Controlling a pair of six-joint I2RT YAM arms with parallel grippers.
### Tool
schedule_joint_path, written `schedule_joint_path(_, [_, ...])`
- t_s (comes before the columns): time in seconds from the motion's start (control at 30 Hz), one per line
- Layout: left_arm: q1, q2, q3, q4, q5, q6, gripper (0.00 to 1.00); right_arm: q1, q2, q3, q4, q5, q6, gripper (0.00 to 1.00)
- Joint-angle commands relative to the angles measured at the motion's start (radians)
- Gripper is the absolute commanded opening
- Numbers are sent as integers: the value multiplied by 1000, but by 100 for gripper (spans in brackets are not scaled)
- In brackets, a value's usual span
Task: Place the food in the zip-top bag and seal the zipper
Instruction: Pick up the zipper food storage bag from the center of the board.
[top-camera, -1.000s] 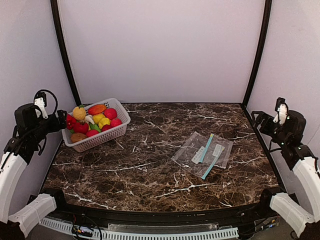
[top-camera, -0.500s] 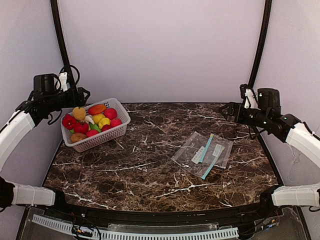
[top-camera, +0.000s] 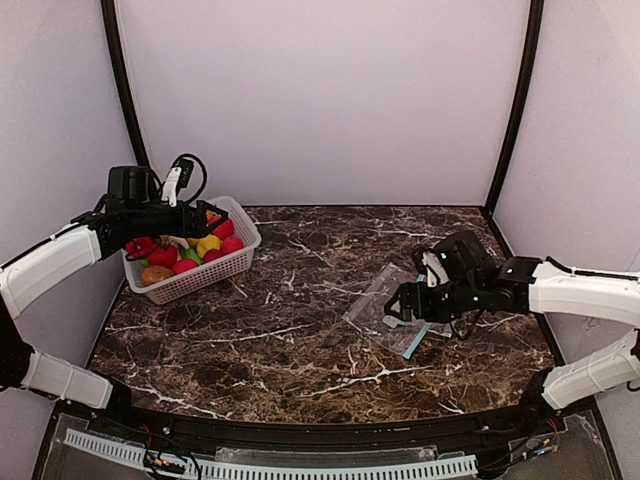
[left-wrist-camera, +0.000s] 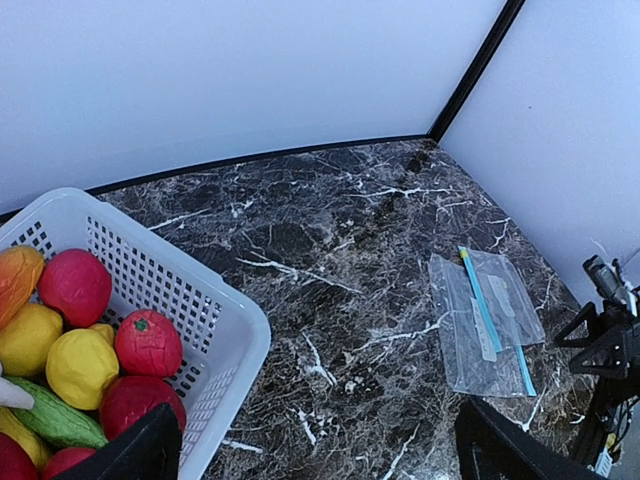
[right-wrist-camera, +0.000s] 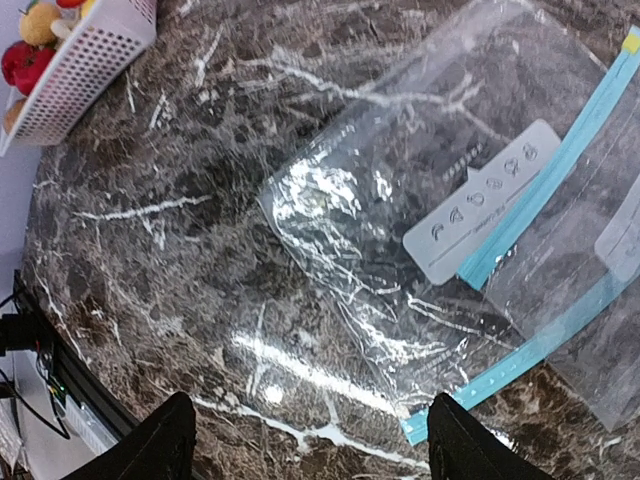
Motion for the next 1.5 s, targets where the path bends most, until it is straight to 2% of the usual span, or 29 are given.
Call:
schedule_joint_path(0.0, [-4,-65,-10,59,41,8,96,59,68,-8,-76,66,54,75])
schedule_joint_path(0.17, [-4,-61,-11,53,30,12,96,102,174,77,-107,166,14,77])
schedule_joint_path(0.27, [-3,-52,-9,52,34,9,96,104,278,187,-133,229,-14,88])
schedule_joint_path(0.37, [-4,-52,-12,54,43,6,96,105,391,312,-201,343,6,91])
schedule_joint_path(0.53, [-3,-50,-12,62,70,-3,96,101,601,505,-276,492,53,94])
schedule_joint_path(0.73, [-5,-66,-14,55,41,9,96,65,771,681,-306,541,54,93])
schedule_joint_path(0.9, [-7,-73,-16,54,29,4,97,13,830,727,-305,549,43,83])
schedule_joint_path(1.07, [-6,-73,-15,49,19,1,97,-15,840,731,-287,530,35,60])
schedule_joint_path(1.47, [-7,-64,-13,44,21,-10,96,-36,877,743,-248,473,36,46])
